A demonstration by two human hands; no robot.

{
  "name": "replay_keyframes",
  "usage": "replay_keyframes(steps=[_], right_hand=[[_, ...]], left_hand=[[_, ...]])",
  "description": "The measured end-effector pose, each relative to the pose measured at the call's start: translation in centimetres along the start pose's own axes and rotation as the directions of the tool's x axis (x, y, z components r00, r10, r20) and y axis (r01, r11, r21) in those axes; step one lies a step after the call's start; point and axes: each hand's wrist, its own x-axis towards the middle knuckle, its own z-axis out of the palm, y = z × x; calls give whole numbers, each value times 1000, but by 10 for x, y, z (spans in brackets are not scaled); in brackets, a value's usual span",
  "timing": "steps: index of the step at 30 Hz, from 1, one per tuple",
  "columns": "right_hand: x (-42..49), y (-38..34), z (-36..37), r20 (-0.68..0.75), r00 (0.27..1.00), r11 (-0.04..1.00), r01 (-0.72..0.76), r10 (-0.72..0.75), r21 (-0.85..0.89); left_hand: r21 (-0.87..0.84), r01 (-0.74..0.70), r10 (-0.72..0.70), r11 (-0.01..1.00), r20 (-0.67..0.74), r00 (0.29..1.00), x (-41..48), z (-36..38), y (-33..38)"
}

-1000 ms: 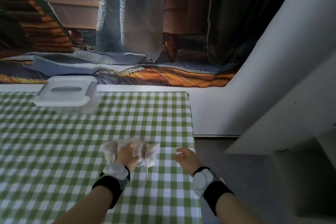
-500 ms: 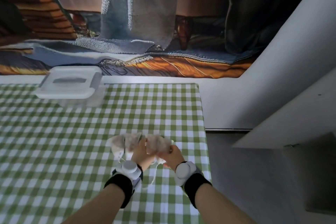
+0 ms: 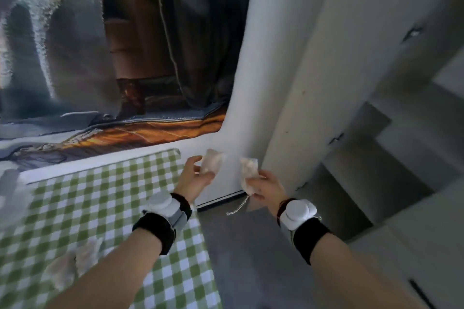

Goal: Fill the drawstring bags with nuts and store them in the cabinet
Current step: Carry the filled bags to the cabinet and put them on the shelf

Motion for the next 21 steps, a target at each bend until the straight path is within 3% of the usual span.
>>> replay_keyframes(steps=[4, 9, 14, 21], right_hand=[[-6, -59, -113, -154, 977, 987, 158, -150, 39], [-20, -106, -215, -262, 924, 954, 299, -279, 37], [-52, -171, -333, -390, 821, 894, 449, -418, -13], [-104, -260, -418, -459, 633, 758, 633, -623, -157]], left_hand=[[-33, -148, 151, 988, 124, 981, 15, 90, 77], [-135, -276, 297, 952, 172, 939, 21, 172, 148], [-249, -406, 458, 879, 210, 864, 19, 272, 243], [-377, -521, 622, 766, 228, 749, 16, 337, 354]])
